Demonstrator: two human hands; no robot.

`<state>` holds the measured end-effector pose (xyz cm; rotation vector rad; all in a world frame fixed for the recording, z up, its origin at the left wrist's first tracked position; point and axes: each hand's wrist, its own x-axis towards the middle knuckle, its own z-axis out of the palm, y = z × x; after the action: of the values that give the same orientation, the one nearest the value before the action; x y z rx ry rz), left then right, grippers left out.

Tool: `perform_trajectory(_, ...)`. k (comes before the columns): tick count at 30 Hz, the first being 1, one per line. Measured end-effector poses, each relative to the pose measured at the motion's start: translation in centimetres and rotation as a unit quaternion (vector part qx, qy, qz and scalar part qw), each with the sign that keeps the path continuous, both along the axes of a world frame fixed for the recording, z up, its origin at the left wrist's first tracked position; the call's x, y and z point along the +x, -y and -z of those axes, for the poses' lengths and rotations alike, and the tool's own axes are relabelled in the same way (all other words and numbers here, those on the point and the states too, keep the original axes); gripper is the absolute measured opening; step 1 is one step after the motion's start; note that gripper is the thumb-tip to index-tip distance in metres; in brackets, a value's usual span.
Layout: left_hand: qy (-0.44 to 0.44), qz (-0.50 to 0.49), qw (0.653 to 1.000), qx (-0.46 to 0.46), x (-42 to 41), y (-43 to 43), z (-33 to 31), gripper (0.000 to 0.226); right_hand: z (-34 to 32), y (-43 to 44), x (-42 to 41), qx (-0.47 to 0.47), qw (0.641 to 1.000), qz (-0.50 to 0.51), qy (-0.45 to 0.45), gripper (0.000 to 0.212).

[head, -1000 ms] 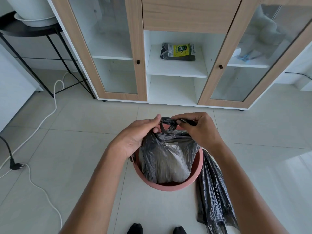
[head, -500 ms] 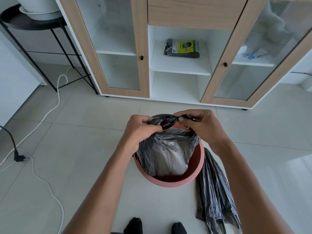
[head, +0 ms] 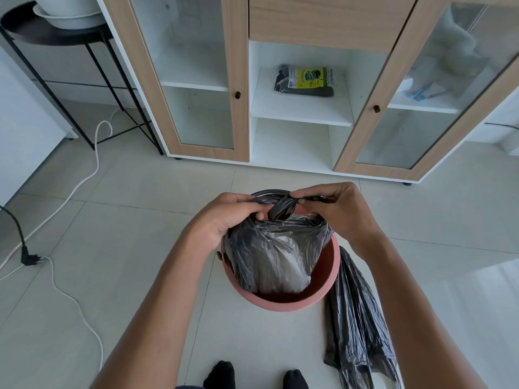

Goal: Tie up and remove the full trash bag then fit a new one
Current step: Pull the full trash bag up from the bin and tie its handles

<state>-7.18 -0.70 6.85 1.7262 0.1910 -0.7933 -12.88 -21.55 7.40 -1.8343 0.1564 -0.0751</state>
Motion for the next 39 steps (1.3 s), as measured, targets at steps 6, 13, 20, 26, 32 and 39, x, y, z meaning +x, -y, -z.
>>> perform_trajectory(6, -0.062, 0.035, 0.996, -0.055, 0.0, -0.4, -0.3, 0.016, 0.0, -0.2, 0.0, -0.041, 0.999, -0.002, 0.029, 0.020)
perform_trajectory(13, -0.143, 0.047, 0.985, -0.086, -0.4, 0.2, -0.7, 0.024, 0.5, -0.6, 0.2, -0.058, 0.998, 0.008, 0.022, 0.024)
perform_trajectory(20, -0.132, 0.060, 0.981, -0.131, 0.1, -0.6, -0.7, 0.025, 0.5, 0.4, 0.1, 0.008, 1.000, 0.001, -0.001, 0.024)
perform_trajectory(26, -0.141, 0.010, 0.976, -0.163, 0.1, -0.9, -0.9, 0.037, 0.6, 1.0, -0.2, 0.056, 0.998, -0.034, -0.025, 0.025)
perform_trajectory(32, -0.070, -0.161, 0.977, -0.124, 0.2, -0.2, -0.2, 0.032, 0.3, 1.6, -0.4, 0.030, 0.997, -0.042, -0.048, 0.023)
perform_trajectory(39, 0.058, -0.346, 0.925, -0.148, -0.6, -0.7, 0.7, 0.028, -0.1, 3.0, -1.3, 0.029, 0.989, -0.066, -0.132, 0.023)
